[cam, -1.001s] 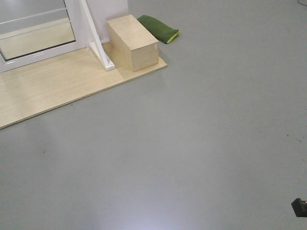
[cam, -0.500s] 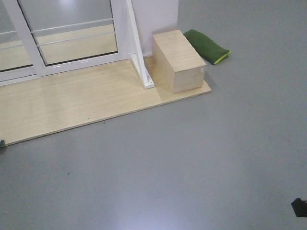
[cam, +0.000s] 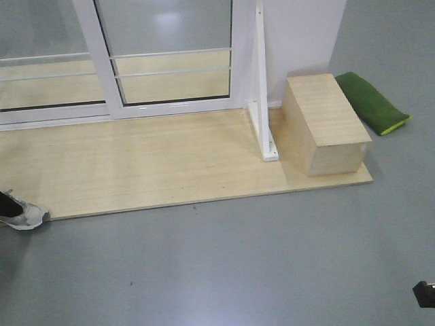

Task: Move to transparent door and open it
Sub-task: 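Drive the base toward the white-framed sliding glass door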

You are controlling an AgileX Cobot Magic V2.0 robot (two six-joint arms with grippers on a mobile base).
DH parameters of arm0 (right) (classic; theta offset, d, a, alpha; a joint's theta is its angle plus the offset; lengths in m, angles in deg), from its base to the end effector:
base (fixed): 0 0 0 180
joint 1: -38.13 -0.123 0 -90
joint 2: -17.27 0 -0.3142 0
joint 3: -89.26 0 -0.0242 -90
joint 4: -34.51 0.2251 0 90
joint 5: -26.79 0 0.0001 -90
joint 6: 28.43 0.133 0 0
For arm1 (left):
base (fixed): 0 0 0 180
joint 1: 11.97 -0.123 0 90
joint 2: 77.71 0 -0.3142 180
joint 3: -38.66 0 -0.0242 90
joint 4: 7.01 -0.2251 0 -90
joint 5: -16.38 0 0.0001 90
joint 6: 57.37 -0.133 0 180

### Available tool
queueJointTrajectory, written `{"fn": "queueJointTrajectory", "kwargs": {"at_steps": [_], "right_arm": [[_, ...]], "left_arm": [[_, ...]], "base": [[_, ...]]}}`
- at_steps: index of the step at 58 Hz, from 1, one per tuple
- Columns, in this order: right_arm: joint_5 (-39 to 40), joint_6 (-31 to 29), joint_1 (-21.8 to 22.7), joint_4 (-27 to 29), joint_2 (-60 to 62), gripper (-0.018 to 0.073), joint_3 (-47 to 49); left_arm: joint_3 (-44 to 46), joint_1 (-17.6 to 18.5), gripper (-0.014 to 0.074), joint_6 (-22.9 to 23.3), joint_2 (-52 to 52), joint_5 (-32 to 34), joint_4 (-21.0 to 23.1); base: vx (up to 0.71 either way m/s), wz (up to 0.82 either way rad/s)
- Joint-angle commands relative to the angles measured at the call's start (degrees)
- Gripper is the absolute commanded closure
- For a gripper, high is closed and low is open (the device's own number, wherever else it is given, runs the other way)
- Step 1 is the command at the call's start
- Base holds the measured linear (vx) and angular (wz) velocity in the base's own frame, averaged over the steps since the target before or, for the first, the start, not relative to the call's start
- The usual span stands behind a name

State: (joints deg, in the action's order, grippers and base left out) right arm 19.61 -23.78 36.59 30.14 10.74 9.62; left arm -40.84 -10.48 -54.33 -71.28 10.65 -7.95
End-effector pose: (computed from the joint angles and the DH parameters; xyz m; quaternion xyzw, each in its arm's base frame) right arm 0.0436 -0.0001 0.1901 -0.0045 0.7273 0.0076 0.6862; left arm 0.0435 -0.0009 0.1944 -0.0044 0.7173 -0.0213 0.6965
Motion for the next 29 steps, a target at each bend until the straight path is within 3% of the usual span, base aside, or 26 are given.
{"fn": "queueJointTrajectory", "kwargs": {"at_steps": [1, 29], "right_arm": [[4.86, -0.36, 0.14, -0.41, 0.86, 0.0564, -0.82], [4.86, -0.36, 0.14, -0.41, 0.86, 0.0564, -0.82]], "left_arm": [[-1.7, 0.26, 0.0602, 0.37, -0.72, 4.83, 0.53], [-1.7, 0.26, 0.0602, 0.37, -0.72, 4.83, 0.53]], "base": [[0.44, 0.35], [0.43, 0.19]]}}
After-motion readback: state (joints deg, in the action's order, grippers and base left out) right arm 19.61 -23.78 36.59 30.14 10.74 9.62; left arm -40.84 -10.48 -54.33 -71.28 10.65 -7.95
